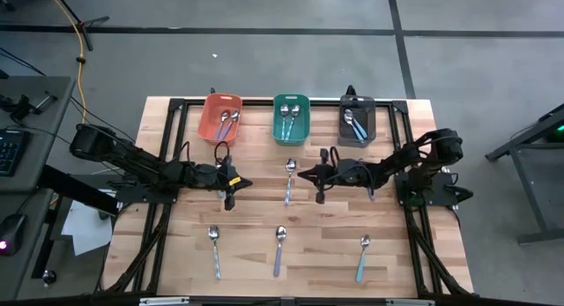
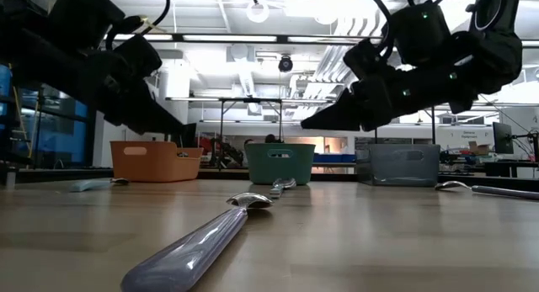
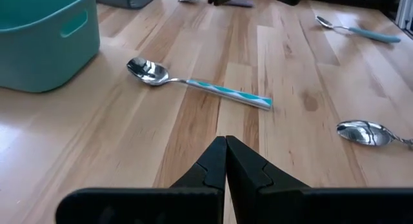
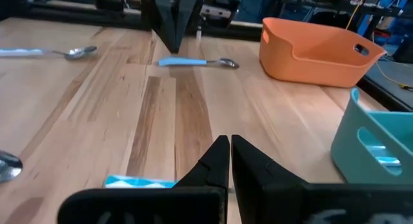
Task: Sort silverware by color (type)
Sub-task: Put the blue spoon into the black bin
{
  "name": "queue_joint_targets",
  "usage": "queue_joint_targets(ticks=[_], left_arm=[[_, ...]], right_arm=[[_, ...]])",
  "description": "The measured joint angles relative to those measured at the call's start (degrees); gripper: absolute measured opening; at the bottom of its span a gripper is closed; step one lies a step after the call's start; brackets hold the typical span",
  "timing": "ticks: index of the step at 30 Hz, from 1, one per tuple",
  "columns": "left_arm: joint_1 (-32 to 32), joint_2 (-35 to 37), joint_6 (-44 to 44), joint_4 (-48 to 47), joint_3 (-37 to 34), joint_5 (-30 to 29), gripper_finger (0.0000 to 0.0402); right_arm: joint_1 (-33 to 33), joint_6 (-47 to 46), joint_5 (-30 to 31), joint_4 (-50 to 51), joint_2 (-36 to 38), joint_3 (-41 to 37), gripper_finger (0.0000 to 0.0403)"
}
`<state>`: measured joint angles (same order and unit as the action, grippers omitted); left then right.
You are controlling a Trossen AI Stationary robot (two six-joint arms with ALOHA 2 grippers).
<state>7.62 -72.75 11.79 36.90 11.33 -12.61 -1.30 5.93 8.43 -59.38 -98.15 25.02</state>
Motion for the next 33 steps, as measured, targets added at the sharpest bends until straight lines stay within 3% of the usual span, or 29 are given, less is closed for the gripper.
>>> queue_joint_targets(ticks=[23, 33], left_arm=[[7.5, -0.1, -0.6, 0.7, 3.0, -3.2, 0.0000], [8.3, -10.9, -0.6, 0.7, 8.4, -3.3, 0.0000]], right_arm=[[0.0, -3.0, 0.0, -2.2, 0.0, 0.0, 0.0005], [-0.7, -3.4, 0.0, -1.9, 0.0, 0.0, 0.0063]])
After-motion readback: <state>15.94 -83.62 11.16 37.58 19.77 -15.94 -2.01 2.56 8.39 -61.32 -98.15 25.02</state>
